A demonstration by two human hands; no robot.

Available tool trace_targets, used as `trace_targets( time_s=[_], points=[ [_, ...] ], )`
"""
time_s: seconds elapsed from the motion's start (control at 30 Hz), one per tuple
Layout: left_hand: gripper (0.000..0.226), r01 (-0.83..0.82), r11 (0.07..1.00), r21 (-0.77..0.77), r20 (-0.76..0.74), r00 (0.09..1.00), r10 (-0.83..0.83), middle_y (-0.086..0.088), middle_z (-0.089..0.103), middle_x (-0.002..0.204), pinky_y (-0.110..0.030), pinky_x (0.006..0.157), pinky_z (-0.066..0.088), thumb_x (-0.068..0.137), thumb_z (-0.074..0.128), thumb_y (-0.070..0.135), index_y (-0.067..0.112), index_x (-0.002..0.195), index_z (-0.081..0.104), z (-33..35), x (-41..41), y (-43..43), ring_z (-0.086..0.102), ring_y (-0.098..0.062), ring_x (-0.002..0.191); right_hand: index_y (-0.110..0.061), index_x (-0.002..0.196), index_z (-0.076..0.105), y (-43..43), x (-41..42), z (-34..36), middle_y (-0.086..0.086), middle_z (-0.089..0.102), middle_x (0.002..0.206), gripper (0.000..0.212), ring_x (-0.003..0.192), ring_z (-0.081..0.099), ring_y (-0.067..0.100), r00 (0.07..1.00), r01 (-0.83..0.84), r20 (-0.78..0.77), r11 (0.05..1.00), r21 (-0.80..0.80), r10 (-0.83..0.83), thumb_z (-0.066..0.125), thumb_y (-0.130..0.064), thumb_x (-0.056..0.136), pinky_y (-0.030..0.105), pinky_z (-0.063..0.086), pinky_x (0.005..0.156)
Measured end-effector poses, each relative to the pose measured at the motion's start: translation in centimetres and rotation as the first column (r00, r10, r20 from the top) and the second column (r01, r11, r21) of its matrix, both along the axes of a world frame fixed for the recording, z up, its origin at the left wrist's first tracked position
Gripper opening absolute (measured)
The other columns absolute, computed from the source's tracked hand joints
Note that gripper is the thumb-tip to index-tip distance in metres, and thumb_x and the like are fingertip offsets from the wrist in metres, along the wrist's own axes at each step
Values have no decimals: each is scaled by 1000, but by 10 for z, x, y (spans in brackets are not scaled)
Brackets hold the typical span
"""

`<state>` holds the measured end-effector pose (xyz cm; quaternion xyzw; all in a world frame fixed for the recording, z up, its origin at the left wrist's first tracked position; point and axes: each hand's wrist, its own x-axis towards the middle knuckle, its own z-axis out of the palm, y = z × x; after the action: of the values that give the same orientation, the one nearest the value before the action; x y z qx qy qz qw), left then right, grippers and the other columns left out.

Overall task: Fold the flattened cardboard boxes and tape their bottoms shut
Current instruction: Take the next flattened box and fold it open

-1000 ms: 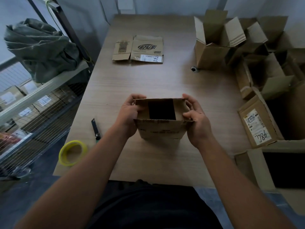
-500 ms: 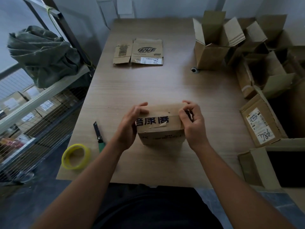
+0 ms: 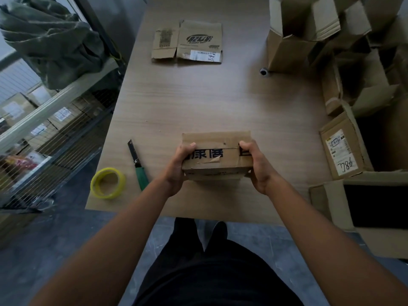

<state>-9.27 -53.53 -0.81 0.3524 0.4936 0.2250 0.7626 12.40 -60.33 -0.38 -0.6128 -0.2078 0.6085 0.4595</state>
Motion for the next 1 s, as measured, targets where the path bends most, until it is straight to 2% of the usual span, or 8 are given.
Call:
trace_targets(
  time_s=[0.13, 0.3, 0.43, 0.53, 0.63, 0.73, 0.83, 1.0],
  points=[
    [50, -2, 1000, 4, 52, 999, 2, -10, 76, 104, -35, 75, 51, 78, 63, 53, 14, 107, 76, -4, -3, -11, 71, -23, 88, -24, 136, 55, -10, -7, -2, 5, 70, 119, 63, 91, 70, 13, 999, -53, -3, 998, -18, 53, 52, -56, 82, 24, 55, 63],
    [48, -41, 999, -9, 55, 998, 41, -13, 75, 105, -42, 90, 49, 70, 67, 55, 18, 98, 81, -14, -14, -27, 70, -27, 94, -30, 129, 51, -23, -16, -10, 5, 63, 125, 66, 112, 64, 21, 1000, -10, -3, 999, 44, 10, 64, -55, 70, 42, 56, 88],
    [49, -65, 997, -36, 79, 995, 67, -11, 76, 101, -44, 93, 50, 61, 81, 53, 19, 95, 82, -18, -26, -29, 71, -25, 93, -51, 121, 55, -29, -28, -20, 2, 60, 130, 60, 129, 51, 32, 993, -46, 105, 999, 11, 45, 70, -71, 67, 60, 43, 107],
    [50, -78, 997, -16, 72, 994, 79, -10, 76, 96, -44, 91, 50, 56, 86, 54, 18, 92, 82, -19, -30, -30, 72, -25, 89, -53, 122, 54, -33, -33, -27, 0, 60, 130, 70, 130, 49, 33, 990, -45, 138, 998, 39, 40, 70, -82, 61, 61, 42, 106],
    [56, -82, 996, 35, 100, 992, 78, -5, 76, 86, -35, 80, 55, 47, 89, 59, 18, 85, 80, -11, -31, -30, 72, -20, 82, -35, 128, 53, -36, -37, -13, 0, 64, 122, 65, 116, 64, 20, 1000, 7, 20, 996, 91, -9, 70, -57, 69, 47, 56, 91],
    [52, -13, 994, 106, 56, 998, 7, -1, 76, 85, -28, 74, 56, 59, 76, 53, 16, 96, 71, 1, -30, -27, 71, -16, 81, -23, 134, 48, -37, -28, -7, 2, 64, 120, 71, 108, 67, 17, 998, 4, -66, 990, 142, 6, 65, -51, 70, 42, 60, 85],
    [67, 27, 996, 82, -30, 999, -25, -6, 76, 97, -35, 80, 54, 65, 64, 59, 9, 111, 69, 2, -26, -29, 70, -21, 89, -21, 134, 48, -34, -27, -5, 6, 64, 123, 75, 111, 65, 23, 997, 8, -81, 995, 96, 0, 64, -53, 68, 44, 58, 88],
    [100, -25, 998, 51, -121, 992, 31, -12, 70, 114, -36, 86, 54, 65, 70, 61, 2, 143, 49, -2, -30, -35, 67, -23, 101, -25, 138, 49, -38, -33, -9, -5, 67, 119, 70, 119, 62, 20, 1000, -26, 3, 997, 78, 26, 62, -51, 73, 54, 46, 109]
  ],
)
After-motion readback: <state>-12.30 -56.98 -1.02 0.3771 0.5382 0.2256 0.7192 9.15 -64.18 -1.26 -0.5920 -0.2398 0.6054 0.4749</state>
